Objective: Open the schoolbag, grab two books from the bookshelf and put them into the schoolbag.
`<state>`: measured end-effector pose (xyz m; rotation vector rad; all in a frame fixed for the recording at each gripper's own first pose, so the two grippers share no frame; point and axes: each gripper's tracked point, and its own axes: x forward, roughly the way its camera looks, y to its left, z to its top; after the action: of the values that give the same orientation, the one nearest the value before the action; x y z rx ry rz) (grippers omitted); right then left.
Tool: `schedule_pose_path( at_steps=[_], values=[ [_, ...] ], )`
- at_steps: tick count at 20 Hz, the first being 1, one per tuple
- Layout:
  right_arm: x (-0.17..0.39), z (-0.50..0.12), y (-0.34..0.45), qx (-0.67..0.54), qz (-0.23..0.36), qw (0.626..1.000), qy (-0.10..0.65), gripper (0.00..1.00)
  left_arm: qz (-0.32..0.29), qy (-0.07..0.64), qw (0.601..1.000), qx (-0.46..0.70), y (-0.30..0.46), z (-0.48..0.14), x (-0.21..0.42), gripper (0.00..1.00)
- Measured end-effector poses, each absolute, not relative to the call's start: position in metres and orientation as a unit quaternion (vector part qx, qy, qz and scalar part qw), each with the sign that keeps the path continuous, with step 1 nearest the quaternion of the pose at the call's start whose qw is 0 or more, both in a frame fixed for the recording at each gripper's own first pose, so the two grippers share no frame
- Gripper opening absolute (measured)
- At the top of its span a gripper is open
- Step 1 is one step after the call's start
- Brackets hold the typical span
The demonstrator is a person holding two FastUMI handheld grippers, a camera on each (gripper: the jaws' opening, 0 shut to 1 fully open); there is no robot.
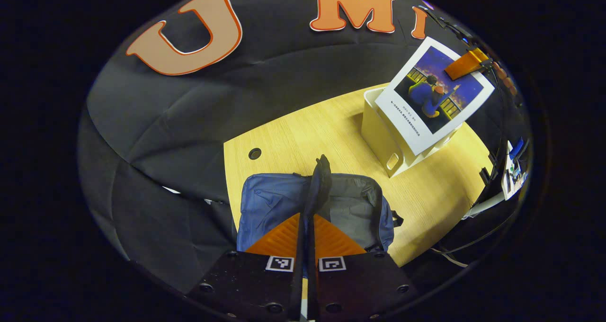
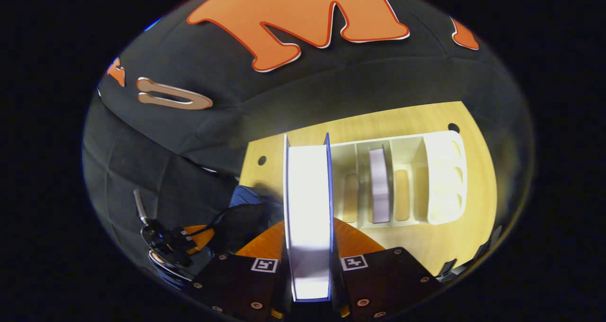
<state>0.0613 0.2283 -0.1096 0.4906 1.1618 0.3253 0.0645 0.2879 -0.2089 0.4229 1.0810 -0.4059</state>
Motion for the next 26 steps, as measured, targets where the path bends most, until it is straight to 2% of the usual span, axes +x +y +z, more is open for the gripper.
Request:
schedule_pose_path(
  at_steps=[5, 9, 15, 26],
  values=[
    [0.019, -0.13, 0.278, 0.296, 0.202, 0.765, 0.534, 0.34, -0.191, 0.515, 0.814, 0.191, 0.293, -0.207, 0.07, 0.05],
    [-0.009, -0.156, 0.312, 0.351, 0.207, 0.738, 0.538, 0.33, -0.193, 0.516, 0.818, 0.168, 0.291, -0.206, 0.071, 0.05],
    [-0.034, -0.186, 0.351, 0.394, 0.181, 0.737, 0.518, 0.33, -0.188, 0.519, 0.82, 0.15, 0.296, -0.205, 0.074, 0.05],
    [-0.056, -0.264, 0.416, 0.507, 0.139, 0.673, 0.521, 0.33, -0.187, 0.537, 0.813, 0.125, 0.293, -0.211, 0.066, 0.05]
  ],
)
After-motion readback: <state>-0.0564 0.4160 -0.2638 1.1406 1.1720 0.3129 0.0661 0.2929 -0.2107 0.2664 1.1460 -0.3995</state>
